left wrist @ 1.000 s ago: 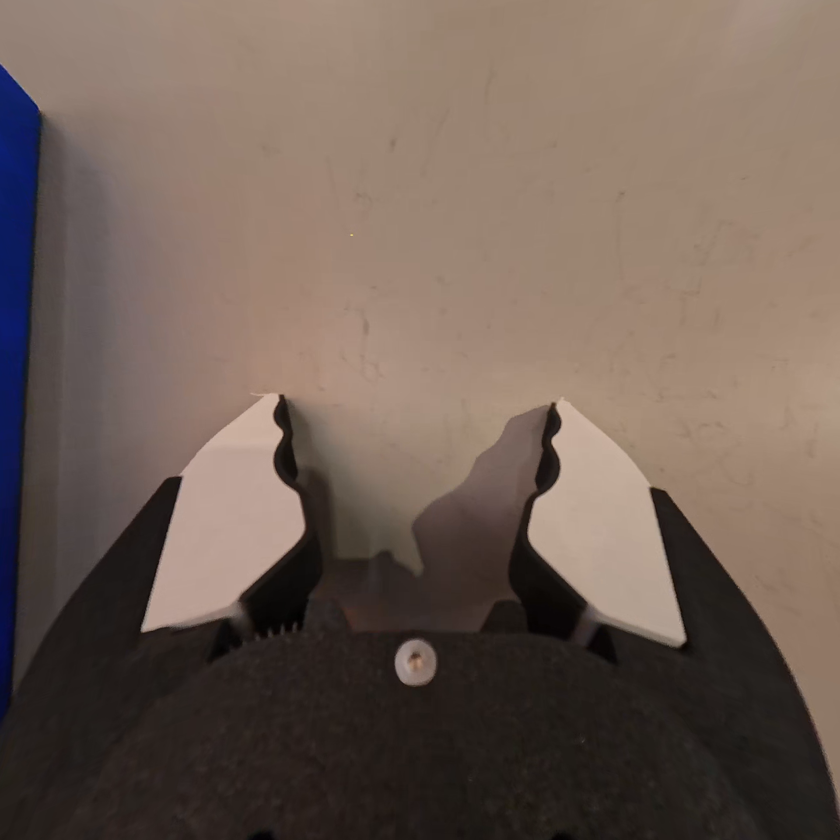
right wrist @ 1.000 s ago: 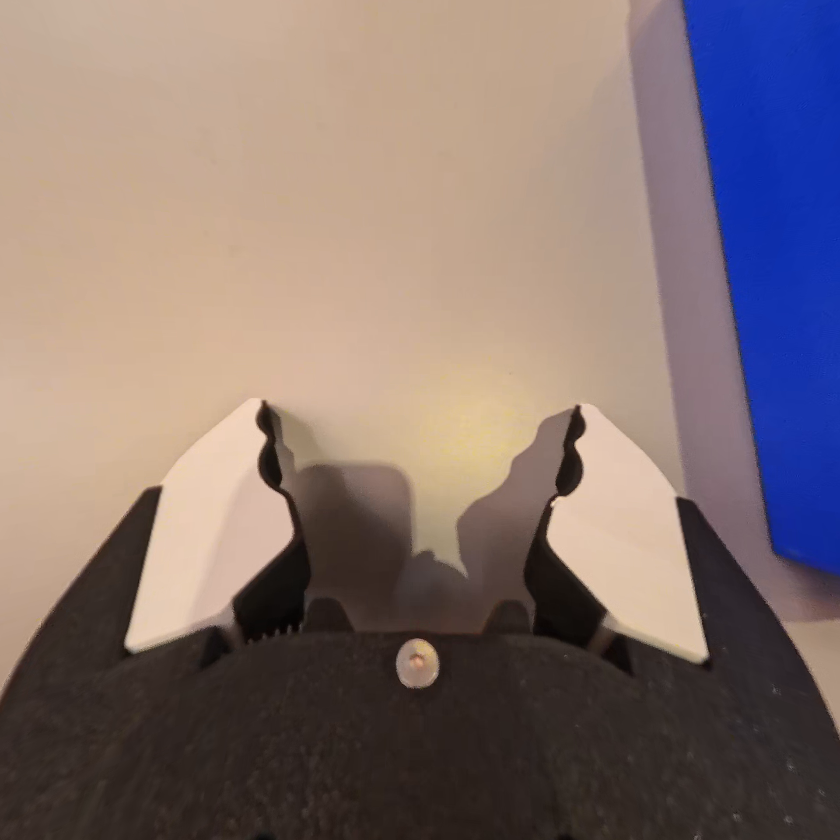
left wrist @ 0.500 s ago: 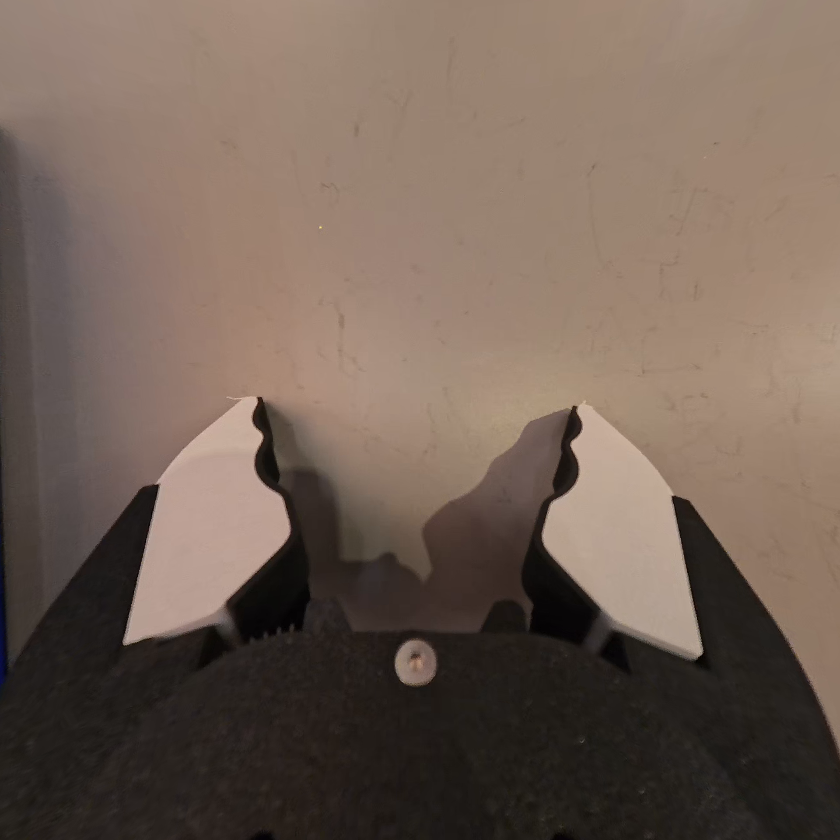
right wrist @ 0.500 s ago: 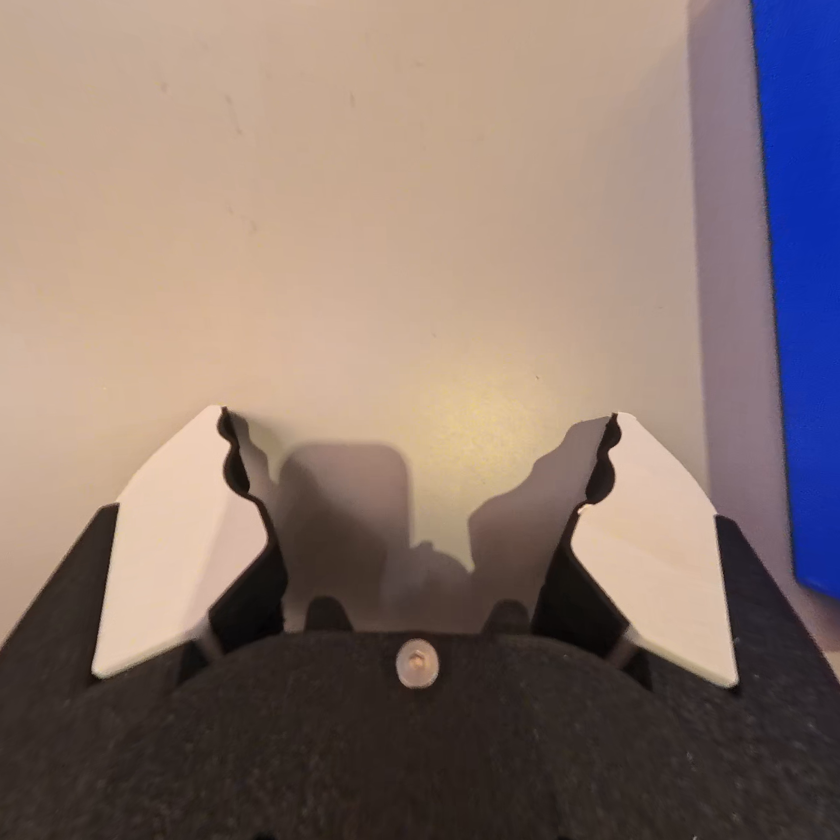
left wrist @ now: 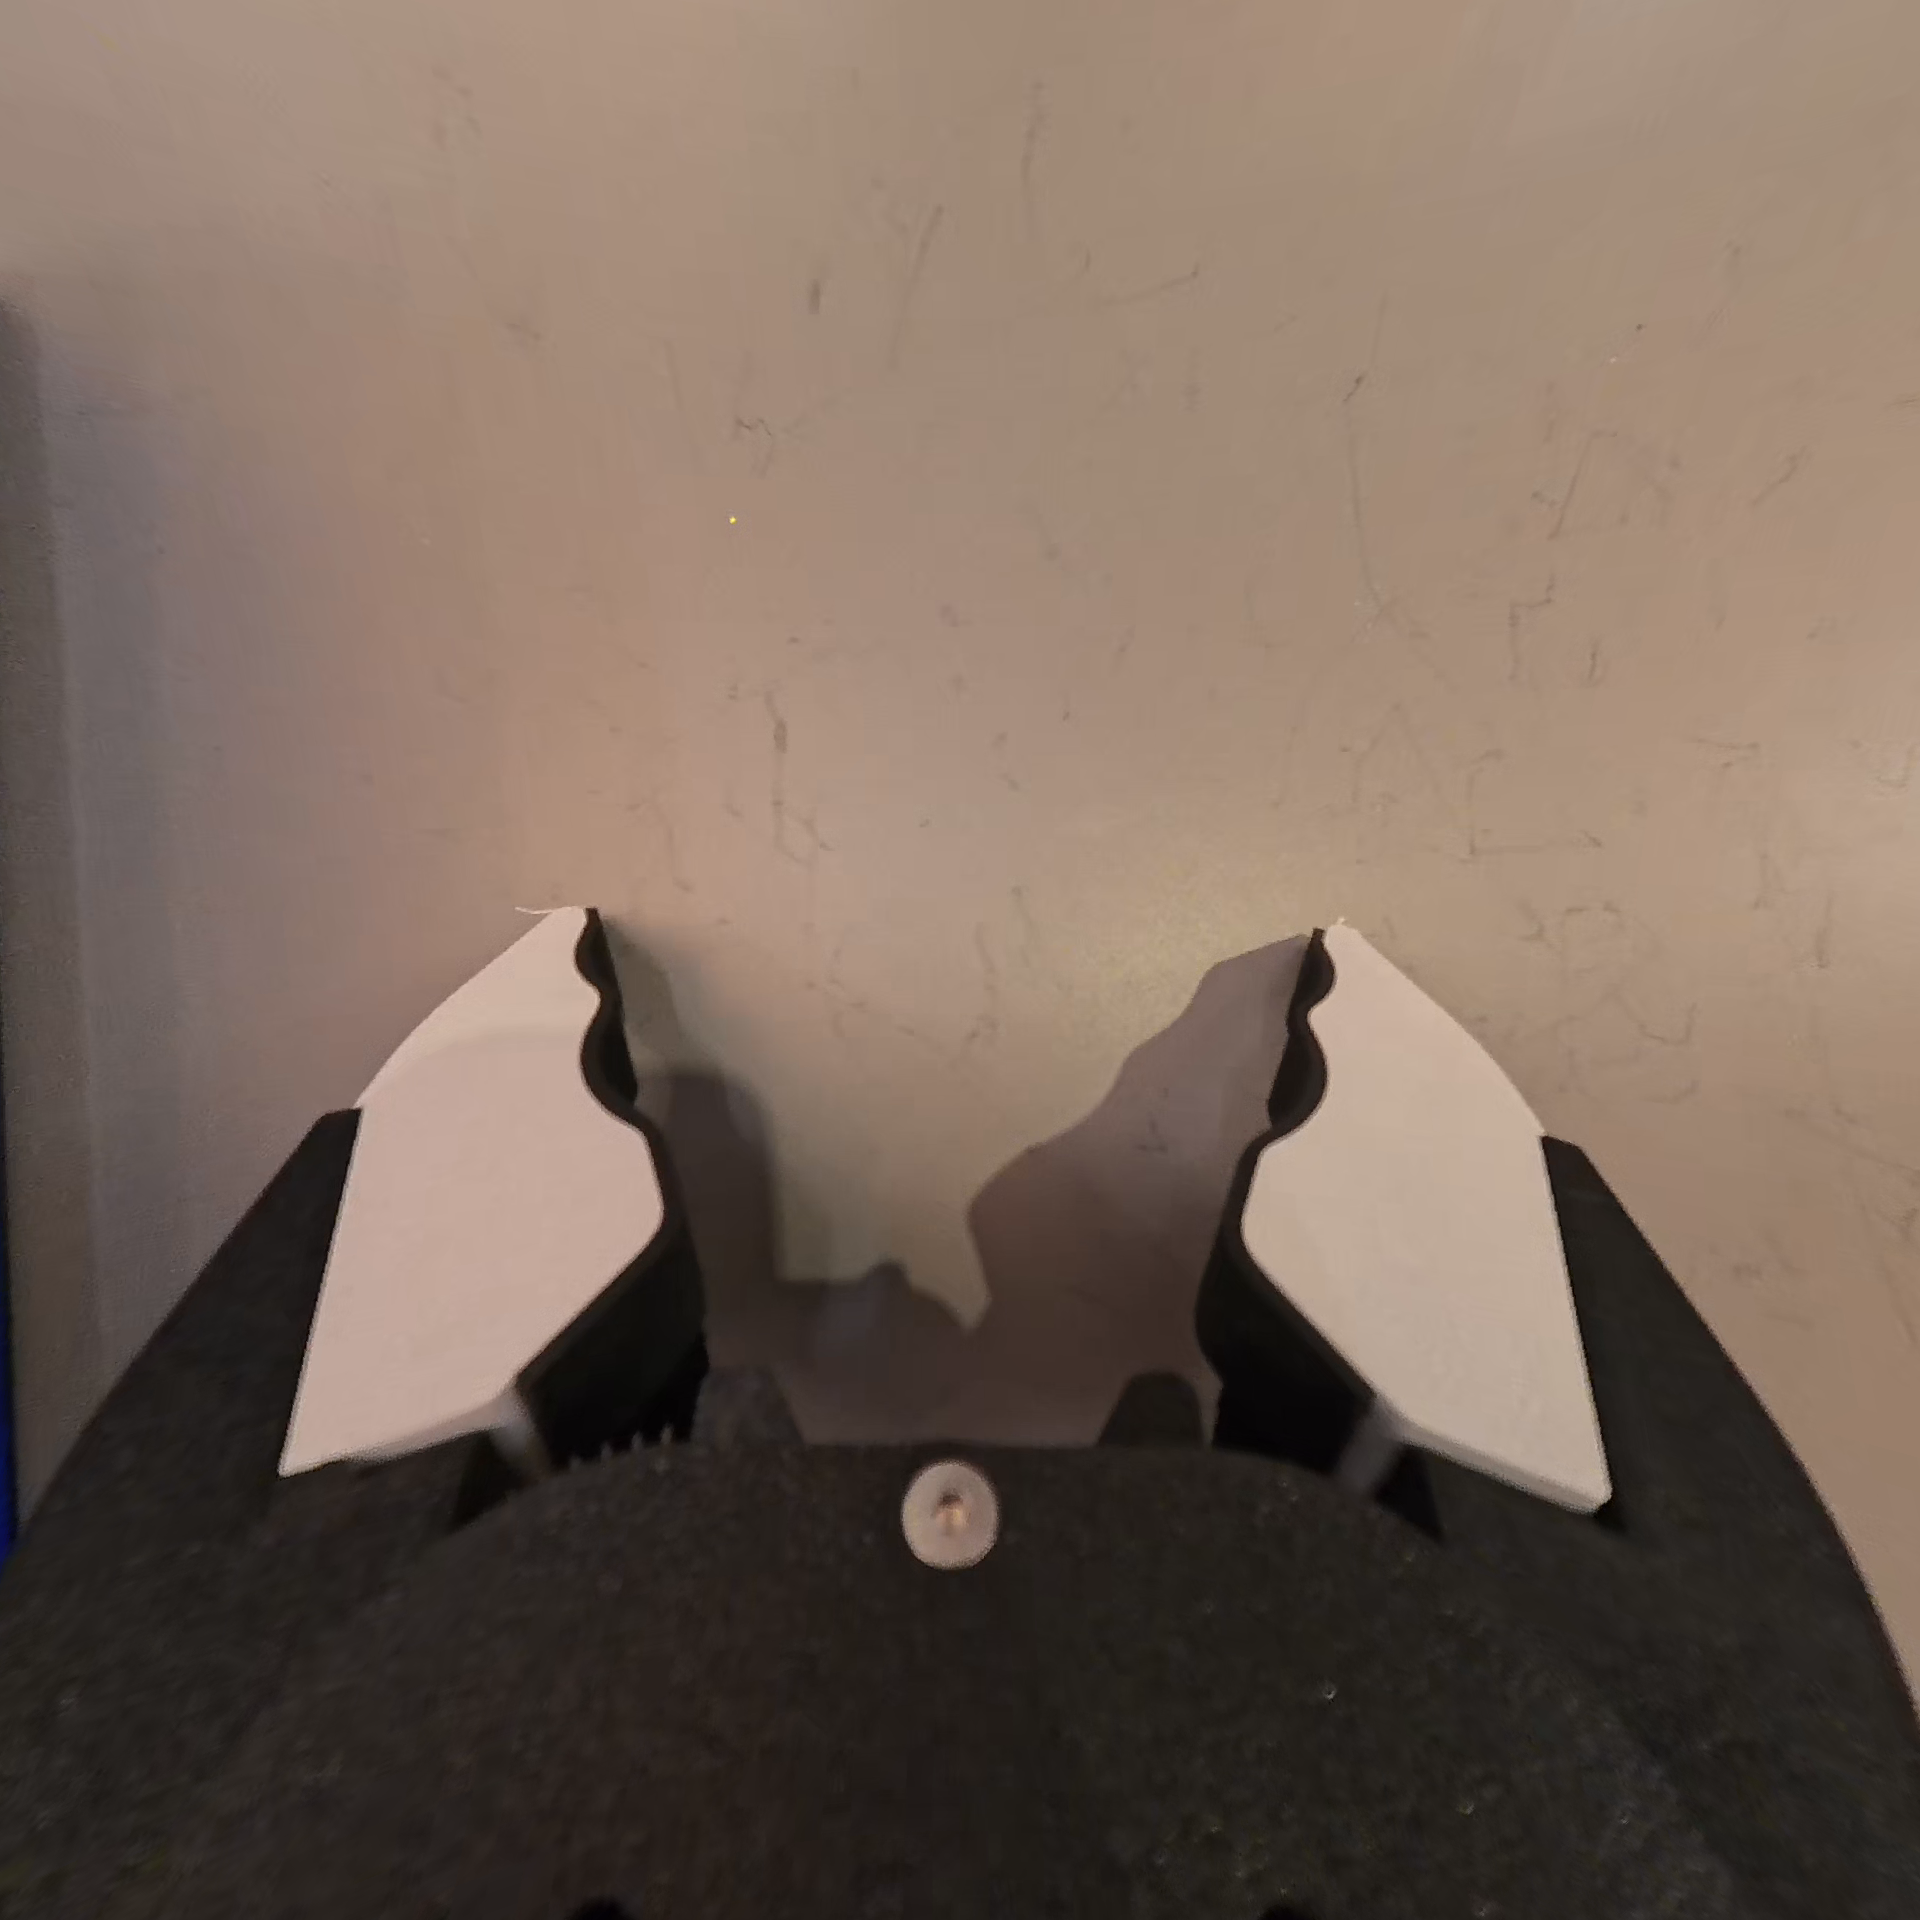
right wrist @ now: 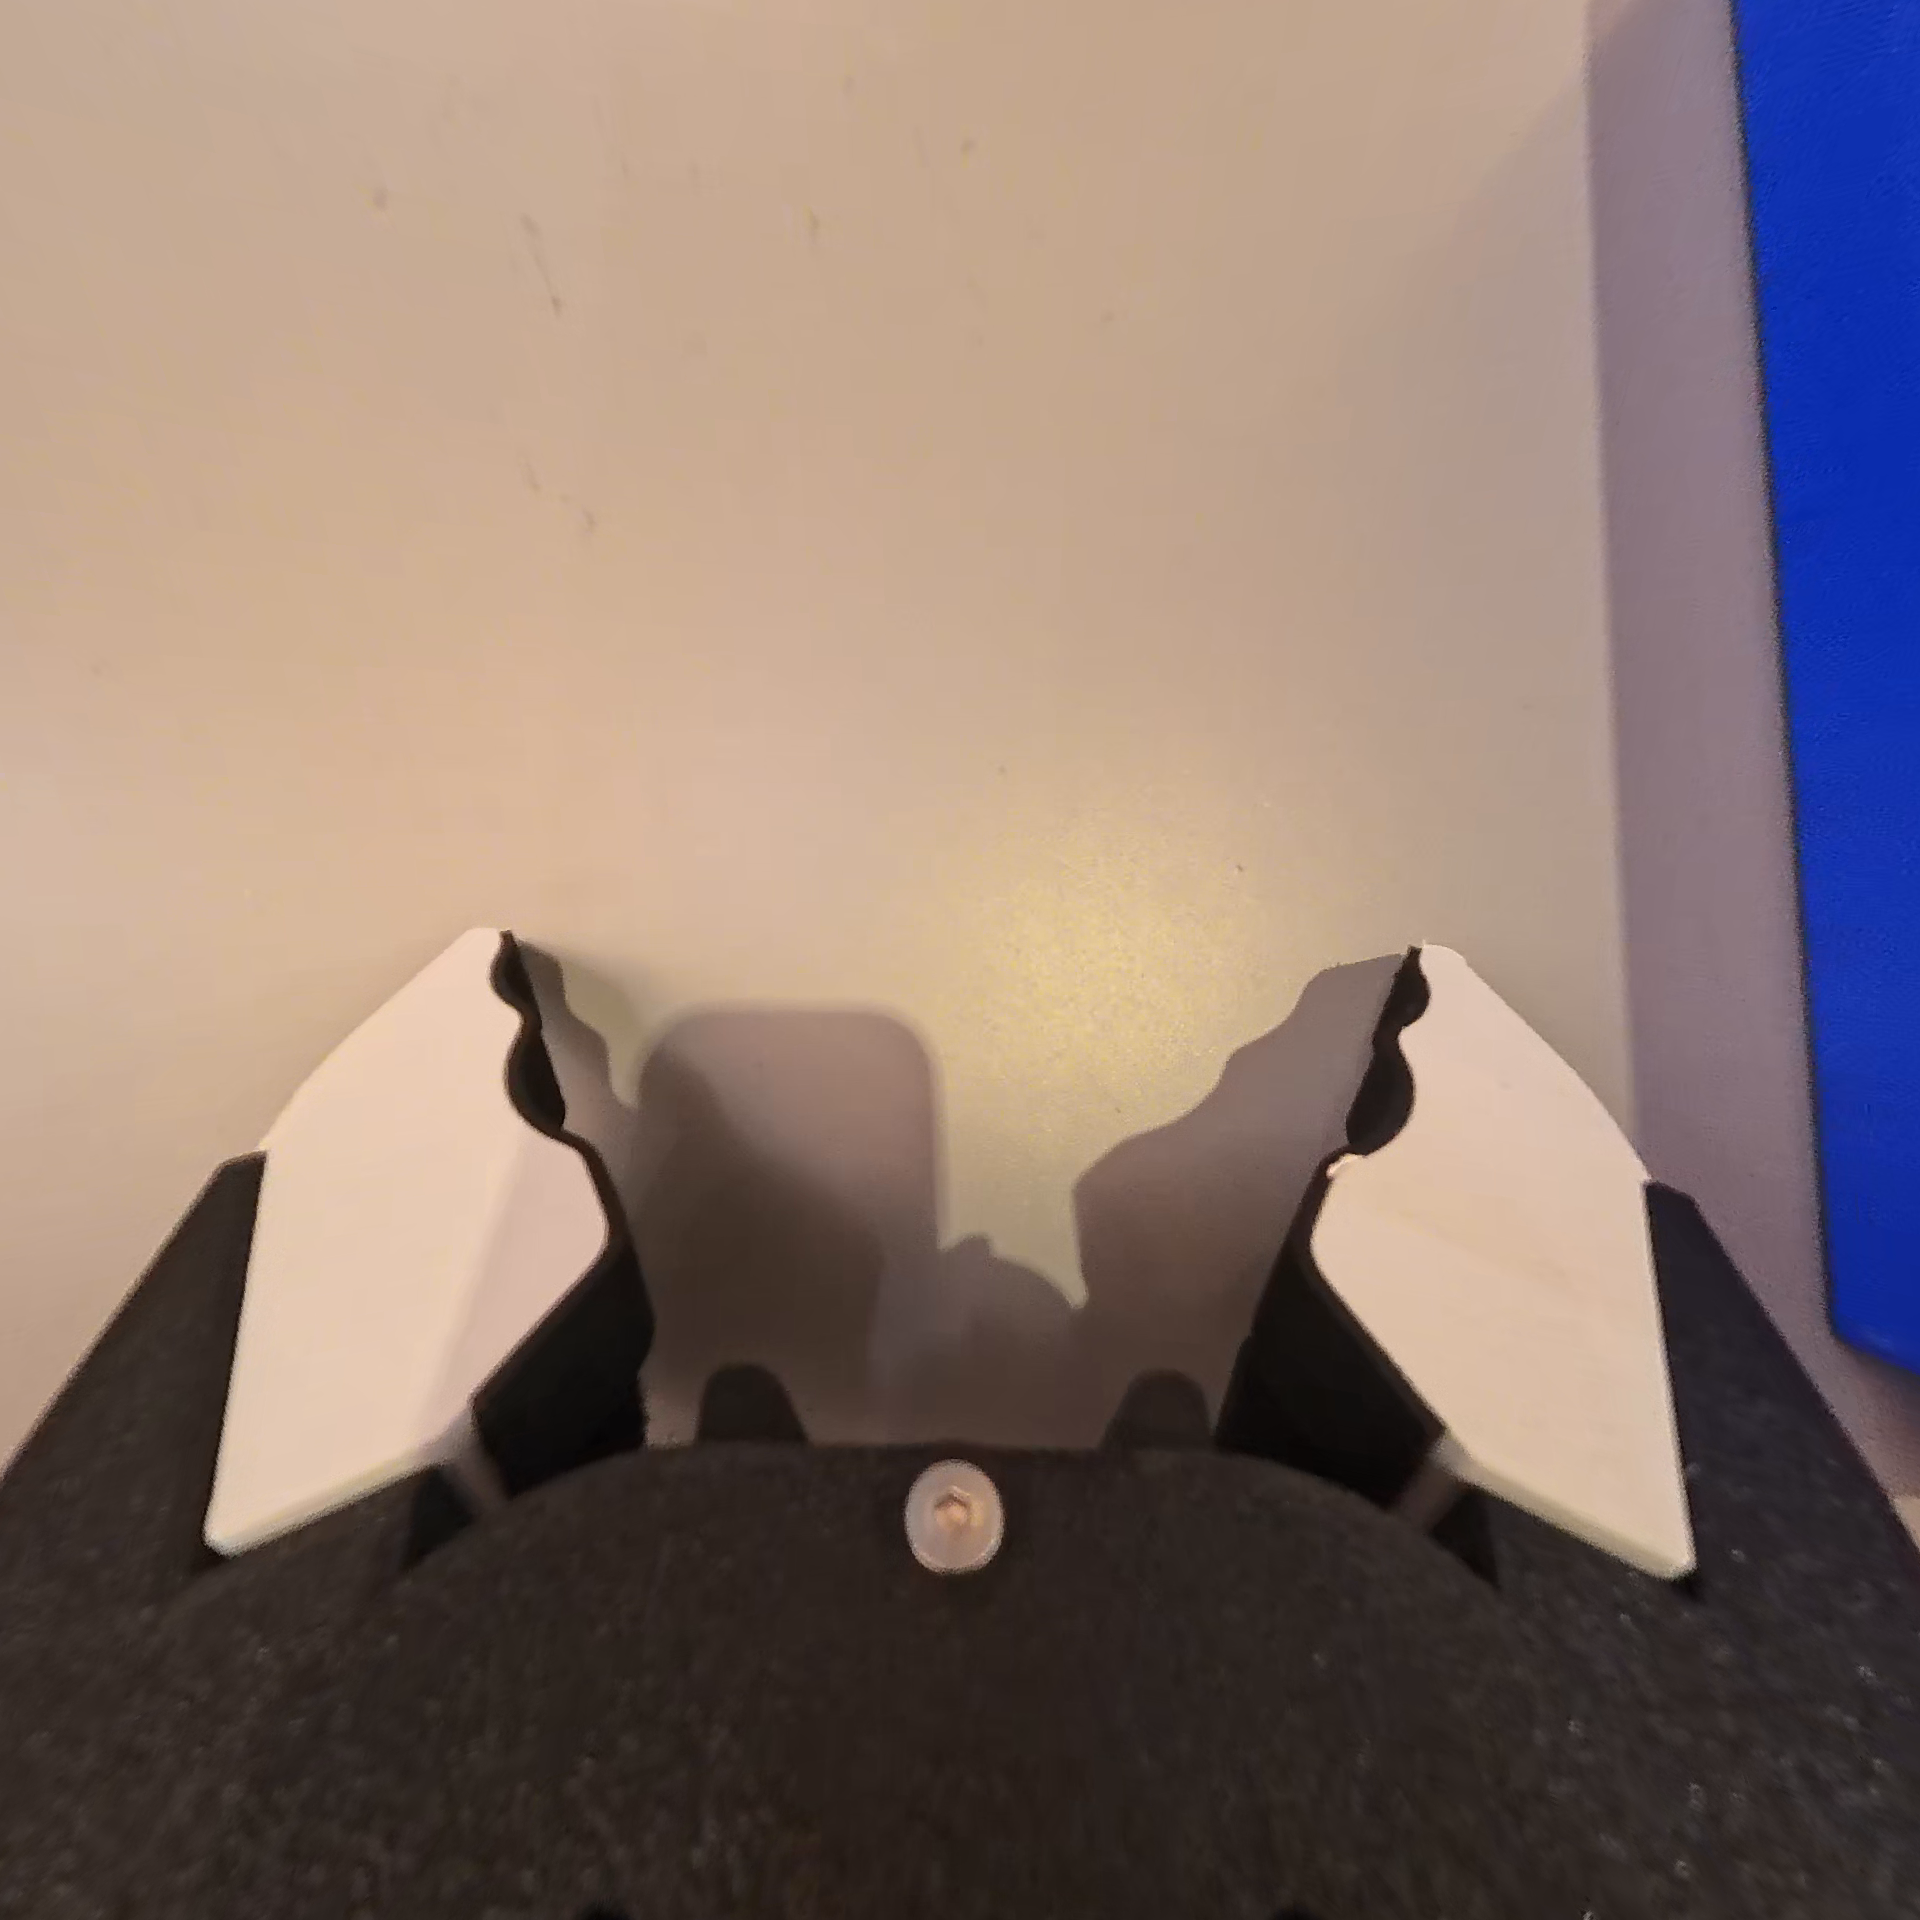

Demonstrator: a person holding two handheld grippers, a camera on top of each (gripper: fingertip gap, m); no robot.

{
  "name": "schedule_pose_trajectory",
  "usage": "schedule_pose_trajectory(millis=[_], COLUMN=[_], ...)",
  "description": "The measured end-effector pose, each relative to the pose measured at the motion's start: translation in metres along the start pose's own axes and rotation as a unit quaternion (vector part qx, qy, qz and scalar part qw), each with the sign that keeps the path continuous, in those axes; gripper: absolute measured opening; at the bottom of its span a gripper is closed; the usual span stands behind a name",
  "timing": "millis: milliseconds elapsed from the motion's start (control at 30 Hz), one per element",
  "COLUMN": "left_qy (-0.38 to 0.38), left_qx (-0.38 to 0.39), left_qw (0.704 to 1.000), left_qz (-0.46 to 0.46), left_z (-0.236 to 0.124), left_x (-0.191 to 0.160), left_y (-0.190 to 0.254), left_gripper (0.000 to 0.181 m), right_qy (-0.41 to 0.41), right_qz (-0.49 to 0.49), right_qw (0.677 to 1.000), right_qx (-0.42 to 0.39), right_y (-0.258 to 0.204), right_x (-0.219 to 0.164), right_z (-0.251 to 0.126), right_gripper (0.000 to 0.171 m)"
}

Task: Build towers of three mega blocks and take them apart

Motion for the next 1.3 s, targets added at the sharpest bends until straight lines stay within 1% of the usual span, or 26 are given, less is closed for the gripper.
schedule_pose_trajectory(millis=[567,1300], left_qy=[-0.002,0.0], left_qx=[0.002,0.001], left_qw=[1.0,1.0], left_qz=[-0.001,-0.001], left_z=[0.0013,0.0008], left_x=[-0.0005,-0.0012], left_y=[0.0024,0.0022], left_gripper=[0.126,0.126], right_qy=[0.002,0.004], right_qz=[0.0,0.0], right_qw=[1.0,1.0], right_qx=[0.0,-0.001], right_y=[0.0002,0.0001], right_x=[0.0003,0.0003], right_z=[0.0002,0.0006], right_gripper=[0.146,0.146])
Point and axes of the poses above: each gripper's, where its closed fingertips meet, z out along the fingers, x out of its top, y = z × x across the jaws, the point moved 3 cm from there along -z, back along the fingers, and after that the axes turned 15 degrees about -z, right-handed, at the moved point
